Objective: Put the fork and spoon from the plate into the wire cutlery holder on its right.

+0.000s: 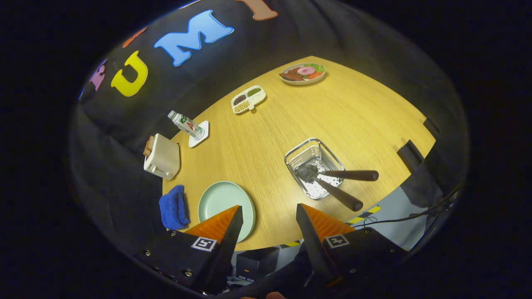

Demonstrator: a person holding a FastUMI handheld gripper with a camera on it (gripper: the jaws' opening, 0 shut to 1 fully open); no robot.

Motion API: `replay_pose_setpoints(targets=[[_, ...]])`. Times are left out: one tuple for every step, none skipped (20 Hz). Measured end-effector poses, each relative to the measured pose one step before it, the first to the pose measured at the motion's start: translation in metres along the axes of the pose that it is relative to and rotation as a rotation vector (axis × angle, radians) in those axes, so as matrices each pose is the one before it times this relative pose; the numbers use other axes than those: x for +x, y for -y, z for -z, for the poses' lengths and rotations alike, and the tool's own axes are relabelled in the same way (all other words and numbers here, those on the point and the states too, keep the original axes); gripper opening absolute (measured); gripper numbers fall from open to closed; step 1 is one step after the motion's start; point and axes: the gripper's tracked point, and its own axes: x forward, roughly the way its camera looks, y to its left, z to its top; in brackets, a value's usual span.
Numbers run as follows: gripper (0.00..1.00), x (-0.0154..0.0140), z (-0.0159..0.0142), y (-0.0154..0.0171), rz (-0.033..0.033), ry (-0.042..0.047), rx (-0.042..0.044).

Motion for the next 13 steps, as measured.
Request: replay_pose_setpoints(targets=[[0.80, -0.00184, -0.00708, -0.00340, 0.00405, 0.03316, -0.02861], [0.80, -0.00116, -0.00766, -0.00130, 0.00697, 0.03792, -0.02787], [0.80, -0.00256, -0.01051, -0.00032, 0.01103, 0.04616, -0.02977], [0.80, -0.00293, -0.01137, 0.00097, 0.01367, 0.05550, -0.03334], [0.80, -0.00344, -0.01451, 0.00037, 0.00941, 0.06963, -0.03638], [0.80, -0.00286, -0.01430, 0.00074, 0.01237, 0.07319, -0.03412], [0.80, -0.00250, -0.01457, 0.00026, 0.01034, 0.07172, -0.03039], [0.80, -0.00216, -0.01338, -0.00115, 0.00629, 0.07404, -0.02393], [0.80, -0.00311, -0.01494, -0.00138, 0.00386, 0.07627, -0.02038], [0.79, -0.00284, -0.01368, 0.00115, 0.00684, 0.08003, -0.02365], [0.80, -0.00218, -0.01521, 0.00237, 0.01342, 0.07874, -0.02707], [0.79, -0.00262, -0.01354, 0.00333, 0.01633, 0.07696, -0.03070], [0.79, -0.00208, -0.01305, 0.00304, 0.01728, 0.06914, -0.03105]])
